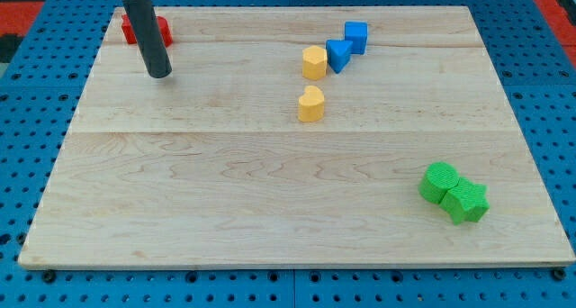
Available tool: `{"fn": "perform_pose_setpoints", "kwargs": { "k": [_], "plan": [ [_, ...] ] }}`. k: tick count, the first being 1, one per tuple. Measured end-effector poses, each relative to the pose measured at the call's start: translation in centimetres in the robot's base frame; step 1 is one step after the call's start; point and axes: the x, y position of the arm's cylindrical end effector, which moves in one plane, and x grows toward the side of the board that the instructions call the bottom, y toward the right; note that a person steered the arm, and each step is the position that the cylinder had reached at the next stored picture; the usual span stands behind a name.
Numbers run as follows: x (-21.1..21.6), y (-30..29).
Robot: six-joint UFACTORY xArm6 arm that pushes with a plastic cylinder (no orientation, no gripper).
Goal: Move the red circle to the top right of the green circle
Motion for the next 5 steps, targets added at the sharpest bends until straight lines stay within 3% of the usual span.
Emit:
{"fn": "perform_pose_setpoints", "kwargs": {
  "k": [3, 5],
  "plan": [
    [0.1, 3.2],
    [-0.3, 13.4]
  ]
}}
